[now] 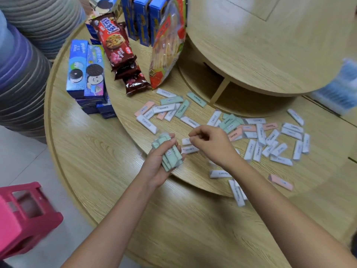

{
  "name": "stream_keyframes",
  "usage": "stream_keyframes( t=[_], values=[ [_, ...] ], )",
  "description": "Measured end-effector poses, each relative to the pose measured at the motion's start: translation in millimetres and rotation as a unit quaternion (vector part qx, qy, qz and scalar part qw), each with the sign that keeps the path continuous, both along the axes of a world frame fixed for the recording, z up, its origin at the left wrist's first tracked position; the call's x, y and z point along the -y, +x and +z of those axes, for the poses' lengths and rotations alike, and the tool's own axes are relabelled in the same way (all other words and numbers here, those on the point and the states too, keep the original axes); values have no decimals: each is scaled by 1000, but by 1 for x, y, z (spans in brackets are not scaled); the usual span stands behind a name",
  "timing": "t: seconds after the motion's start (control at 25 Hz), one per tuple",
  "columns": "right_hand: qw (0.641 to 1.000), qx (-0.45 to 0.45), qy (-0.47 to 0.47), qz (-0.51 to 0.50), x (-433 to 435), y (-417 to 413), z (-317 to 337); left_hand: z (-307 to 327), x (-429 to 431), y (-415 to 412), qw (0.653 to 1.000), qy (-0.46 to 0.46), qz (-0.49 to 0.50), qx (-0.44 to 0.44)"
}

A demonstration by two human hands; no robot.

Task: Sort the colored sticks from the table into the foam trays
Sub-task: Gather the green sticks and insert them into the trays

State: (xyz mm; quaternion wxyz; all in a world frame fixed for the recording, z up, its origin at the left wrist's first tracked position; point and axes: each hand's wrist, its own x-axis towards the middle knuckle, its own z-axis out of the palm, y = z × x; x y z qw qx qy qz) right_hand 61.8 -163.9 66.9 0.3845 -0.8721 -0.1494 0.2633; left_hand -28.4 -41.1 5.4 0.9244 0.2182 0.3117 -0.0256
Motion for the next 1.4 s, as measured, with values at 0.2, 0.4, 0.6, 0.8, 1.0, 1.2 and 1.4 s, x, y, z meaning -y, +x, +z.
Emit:
stream_keyframes(
  t=[0.2, 0.4, 0.6, 0.8, 1.0, 1.2, 1.4],
  values=[
    [993, 35, -62, -89, 88, -8, -14, 18, 47, -17, 996, 4, -76, -43],
    [975, 143, -163, -53, 128, 59, -26, 24, 87, -28, 993, 1, -97, -73],
    [926, 234, -226, 193, 99, 104, -38, 30, 106, -32, 994, 1, -54, -95],
    [861, 249, -278, 345, 92, 127, -46, 27, 104, -20, 994, 17, -25, -107],
    [847, 246, -284, 377, 98, 135, -52, 23, 110, -7, 995, 6, -5, -101],
    [864, 270, -249, 344, 104, 144, -38, 22, 108, 2, 995, 0, -15, -94],
    [851, 296, -220, 373, 84, 141, -43, 26, 104, 1, 995, -3, -12, -97]
  ],
)
